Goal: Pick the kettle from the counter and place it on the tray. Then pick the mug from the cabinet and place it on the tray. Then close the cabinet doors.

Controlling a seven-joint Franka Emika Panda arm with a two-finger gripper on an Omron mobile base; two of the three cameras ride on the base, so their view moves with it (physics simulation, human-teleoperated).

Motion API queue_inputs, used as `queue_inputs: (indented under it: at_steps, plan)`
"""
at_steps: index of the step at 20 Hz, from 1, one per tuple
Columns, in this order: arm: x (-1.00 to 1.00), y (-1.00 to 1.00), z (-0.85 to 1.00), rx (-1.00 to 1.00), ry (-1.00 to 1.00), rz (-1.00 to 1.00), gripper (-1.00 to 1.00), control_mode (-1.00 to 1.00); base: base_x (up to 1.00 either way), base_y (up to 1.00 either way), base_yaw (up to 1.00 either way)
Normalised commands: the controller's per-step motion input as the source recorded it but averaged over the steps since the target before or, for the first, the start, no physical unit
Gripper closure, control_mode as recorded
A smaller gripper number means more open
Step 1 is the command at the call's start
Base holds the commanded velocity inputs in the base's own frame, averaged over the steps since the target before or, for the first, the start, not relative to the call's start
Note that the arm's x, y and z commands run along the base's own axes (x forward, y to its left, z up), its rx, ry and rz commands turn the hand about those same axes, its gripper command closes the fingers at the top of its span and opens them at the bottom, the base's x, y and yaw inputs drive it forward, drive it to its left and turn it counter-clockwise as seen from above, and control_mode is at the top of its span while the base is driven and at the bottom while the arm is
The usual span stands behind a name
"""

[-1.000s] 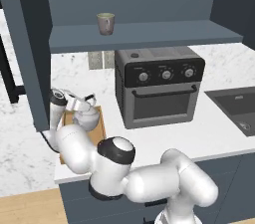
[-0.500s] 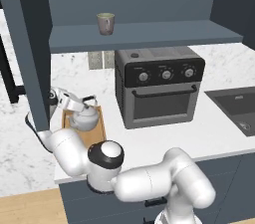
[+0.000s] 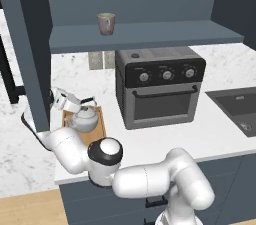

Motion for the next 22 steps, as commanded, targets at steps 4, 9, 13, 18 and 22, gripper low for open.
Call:
queue_inputs:
  at_steps: [4,9,13,18,22]
  plan:
    - [-0.11,0.07,0.00,0.00,0.00,-0.01,-1.00,-1.00,0.00,0.00,0.00]
    - [-0.10,0.03,0.00,0.00,-0.03,0.00,-1.00,-1.00,0.00,0.00,0.00]
    - [-0.20,0.00,0.00,0.00,-0.11,0.00,-1.00,-1.00,0.00,0.00,0.00]
    - [-0.24,0.00,0.00,0.00,-0.14,0.00,-1.00,-1.00,0.00,0.00,0.00]
    - [-0.03,-0.03,0.00,0.00,-0.15,0.00,-1.00,-1.00,0.00,0.00,0.00]
